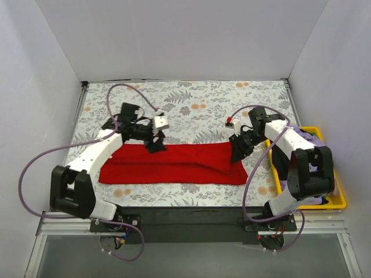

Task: Fold and stack the t-shirts
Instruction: Fold the tshirt

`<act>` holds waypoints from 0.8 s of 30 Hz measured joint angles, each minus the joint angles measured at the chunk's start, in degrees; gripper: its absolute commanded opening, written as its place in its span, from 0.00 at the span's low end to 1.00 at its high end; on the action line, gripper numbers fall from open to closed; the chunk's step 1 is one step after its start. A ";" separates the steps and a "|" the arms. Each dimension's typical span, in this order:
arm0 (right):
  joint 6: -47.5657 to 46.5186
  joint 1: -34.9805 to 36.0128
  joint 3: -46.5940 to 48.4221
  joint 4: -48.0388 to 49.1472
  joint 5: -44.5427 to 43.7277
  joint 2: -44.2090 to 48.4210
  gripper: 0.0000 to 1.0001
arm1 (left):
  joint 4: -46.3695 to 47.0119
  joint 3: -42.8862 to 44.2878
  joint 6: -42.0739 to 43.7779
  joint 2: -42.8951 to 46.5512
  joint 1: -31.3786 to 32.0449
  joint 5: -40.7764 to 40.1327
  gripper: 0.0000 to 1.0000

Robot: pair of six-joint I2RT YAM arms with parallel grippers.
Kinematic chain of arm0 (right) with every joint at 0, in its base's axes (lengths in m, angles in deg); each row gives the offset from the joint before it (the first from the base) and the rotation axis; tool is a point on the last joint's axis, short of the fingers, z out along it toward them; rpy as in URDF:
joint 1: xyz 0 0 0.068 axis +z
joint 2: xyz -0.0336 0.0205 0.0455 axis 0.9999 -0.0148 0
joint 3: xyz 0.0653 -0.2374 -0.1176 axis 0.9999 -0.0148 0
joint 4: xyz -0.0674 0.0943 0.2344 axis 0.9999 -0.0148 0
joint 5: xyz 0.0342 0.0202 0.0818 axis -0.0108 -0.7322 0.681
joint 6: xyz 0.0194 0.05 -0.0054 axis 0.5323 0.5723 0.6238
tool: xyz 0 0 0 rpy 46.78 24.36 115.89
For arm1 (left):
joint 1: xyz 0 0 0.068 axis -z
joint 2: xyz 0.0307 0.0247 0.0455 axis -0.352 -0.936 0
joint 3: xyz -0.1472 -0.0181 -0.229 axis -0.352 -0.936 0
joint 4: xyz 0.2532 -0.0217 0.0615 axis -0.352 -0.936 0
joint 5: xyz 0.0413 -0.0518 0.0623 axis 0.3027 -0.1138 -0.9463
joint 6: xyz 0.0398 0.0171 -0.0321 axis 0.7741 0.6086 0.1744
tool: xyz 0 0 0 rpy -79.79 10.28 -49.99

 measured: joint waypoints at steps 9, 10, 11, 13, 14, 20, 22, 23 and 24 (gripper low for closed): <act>6.71 0.11 0.00 2.19 0.83 -5.73 0.43 | 12.39 13.57 -30.95 -26.29 17.99 -10.19 0.62; 7.15 0.09 0.00 2.29 0.87 -5.97 0.44 | 12.72 14.36 -32.87 -28.13 18.32 -10.84 0.62; 7.58 0.09 0.00 2.43 1.03 -6.14 0.44 | 12.94 14.82 -34.25 -29.27 18.53 -11.37 0.62; 8.31 0.11 0.00 2.69 1.44 -6.49 0.45 | 13.07 15.43 -37.00 -31.04 19.04 -12.28 0.62; 8.68 0.11 0.00 2.97 1.68 -6.82 0.45 | 13.20 15.69 -38.05 -31.50 19.21 -12.66 0.62; 10.01 0.11 0.00 3.87 1.97 -8.98 0.46 | 14.69 16.96 -41.22 -31.85 21.22 -13.79 0.62; 10.19 0.11 0.00 3.98 1.90 -9.44 0.46 | 15.19 17.05 -41.70 -31.85 21.79 -13.86 0.61; 10.32 0.11 0.00 4.02 1.88 -9.64 0.46 | 15.37 17.05 -41.94 -31.85 22.08 -13.94 0.61; 10.43 0.09 0.00 4.02 1.84 -9.81 0.46 | 15.52 17.05 -42.03 -31.85 22.40 -14.03 0.60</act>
